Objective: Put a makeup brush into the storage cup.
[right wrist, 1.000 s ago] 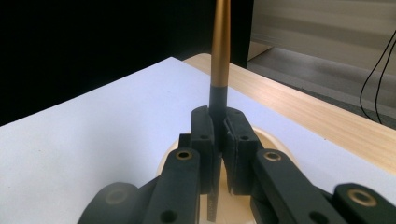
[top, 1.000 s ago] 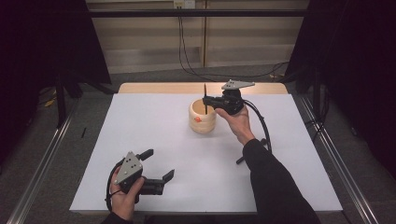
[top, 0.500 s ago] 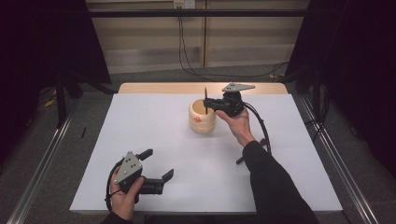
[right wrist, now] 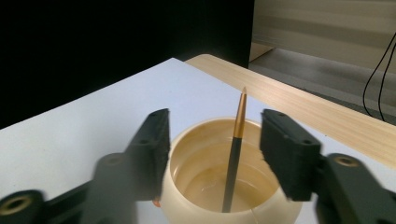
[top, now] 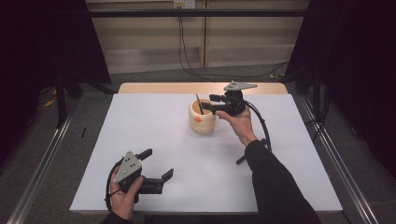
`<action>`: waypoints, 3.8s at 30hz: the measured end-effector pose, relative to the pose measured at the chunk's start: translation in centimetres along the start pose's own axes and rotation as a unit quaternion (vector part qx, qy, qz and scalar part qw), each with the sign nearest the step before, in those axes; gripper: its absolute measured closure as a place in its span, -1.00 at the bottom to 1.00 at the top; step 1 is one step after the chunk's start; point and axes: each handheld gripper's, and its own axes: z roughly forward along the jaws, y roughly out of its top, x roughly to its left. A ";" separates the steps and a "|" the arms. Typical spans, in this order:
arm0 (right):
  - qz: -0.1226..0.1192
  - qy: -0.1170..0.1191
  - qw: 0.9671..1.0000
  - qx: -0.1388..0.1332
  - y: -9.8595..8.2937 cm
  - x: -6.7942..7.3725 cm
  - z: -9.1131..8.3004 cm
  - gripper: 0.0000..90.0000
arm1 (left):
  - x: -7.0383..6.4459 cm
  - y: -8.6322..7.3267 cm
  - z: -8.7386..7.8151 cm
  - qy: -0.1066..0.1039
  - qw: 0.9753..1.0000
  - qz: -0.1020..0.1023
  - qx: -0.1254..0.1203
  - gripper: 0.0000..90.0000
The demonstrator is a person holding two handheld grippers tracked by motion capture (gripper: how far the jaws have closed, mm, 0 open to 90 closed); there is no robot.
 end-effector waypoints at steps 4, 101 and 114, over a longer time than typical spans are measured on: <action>-0.002 0.003 1.000 -0.001 0.2 0.1 -0.2 -0.48 | 0.0 0.0 0.0 -0.001 1.000 -0.001 0.000 -0.97; -0.007 -0.146 0.989 -0.027 -8.1 3.6 -19.1 -0.88 | 0.4 0.0 -0.6 0.020 0.999 -0.023 -0.021 -0.97; 0.004 -0.169 0.985 -0.034 -10.7 5.0 -21.8 -0.87 | 0.4 0.0 -0.7 0.022 0.999 -0.020 -0.021 -0.97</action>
